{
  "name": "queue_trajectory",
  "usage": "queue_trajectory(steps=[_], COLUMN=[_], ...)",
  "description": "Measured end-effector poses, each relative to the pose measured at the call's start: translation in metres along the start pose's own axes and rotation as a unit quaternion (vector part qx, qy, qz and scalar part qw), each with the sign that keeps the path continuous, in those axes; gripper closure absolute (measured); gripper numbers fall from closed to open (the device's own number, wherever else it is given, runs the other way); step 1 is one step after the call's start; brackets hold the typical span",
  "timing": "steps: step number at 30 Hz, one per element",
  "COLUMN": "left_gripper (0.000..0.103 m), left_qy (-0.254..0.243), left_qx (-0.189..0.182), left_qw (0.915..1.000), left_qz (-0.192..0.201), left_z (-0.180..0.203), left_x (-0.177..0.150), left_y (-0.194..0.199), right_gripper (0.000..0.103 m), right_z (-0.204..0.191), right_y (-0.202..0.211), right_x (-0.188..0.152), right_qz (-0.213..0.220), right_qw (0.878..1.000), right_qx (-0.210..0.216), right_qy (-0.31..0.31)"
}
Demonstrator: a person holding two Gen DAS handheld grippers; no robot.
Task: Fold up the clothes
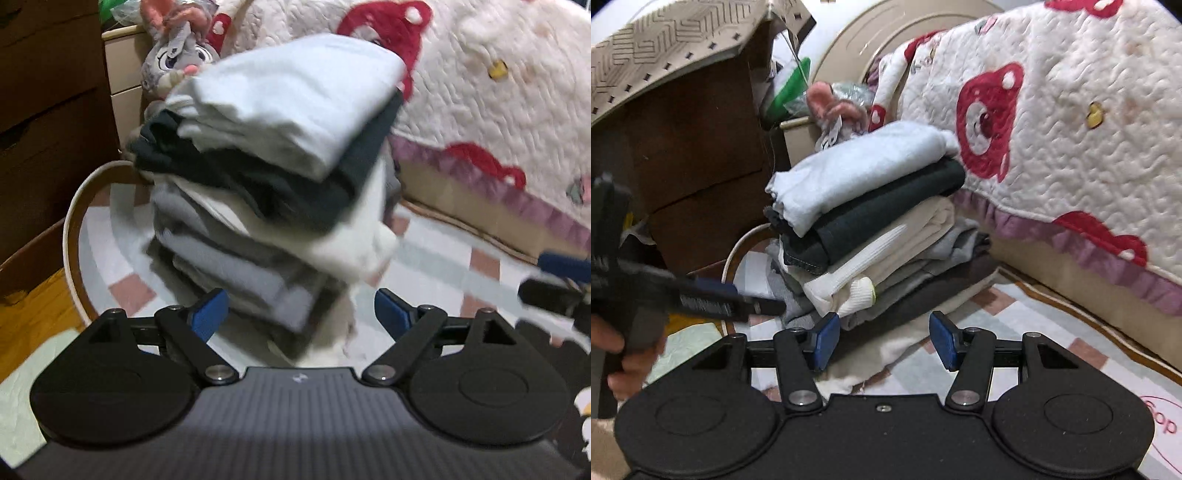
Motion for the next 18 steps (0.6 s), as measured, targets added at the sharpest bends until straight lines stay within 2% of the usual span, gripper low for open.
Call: queue_trajectory(steps=[4, 7, 13, 18], left_gripper=[0.005, 0.002, 0.000, 0.000], left_qy=[-0.024, -0.038, -0.055, -0.054], left_qx=[0.011, 0.020, 0.049, 0.059], left_qw=[0.9995, 0.9990, 0.9970, 0.9967], left_qz=[0.015, 0.015, 0.024, 0.011], left_z=[0.031, 0.052, 0.081, 0.096], left_x=[-0.018, -0.030, -0.044, -0.054], left_y=[0.021, 0.034, 0.061, 0.077], right_gripper=[0.039, 0.036, 0.034, 0.032], right_z=[0.008, 0.010, 0.016, 0.019], right_y=[0.027, 0.042, 0.083, 0.110], right_x=[-0.011, -0.026, -0.048, -0.056], right_qz=[0.014, -0.002, 0.028, 0.050], right_qw=[1.000, 0.999, 0.997, 0.995], right_qx=[-0.018, -0.028, -0.040, -0.044], right_qy=[-0.020, -0.025, -0.058, -0.068])
Point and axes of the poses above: each gripper's, at about its wrist camera, not at the fingertips, and y roughly against the way its jaws point, z to its right, x to its top, the point moved 1 cm from there along -y, roughly the way its jaws point, and after that the axes turned 7 degrees about z, right-handed, at the moved point
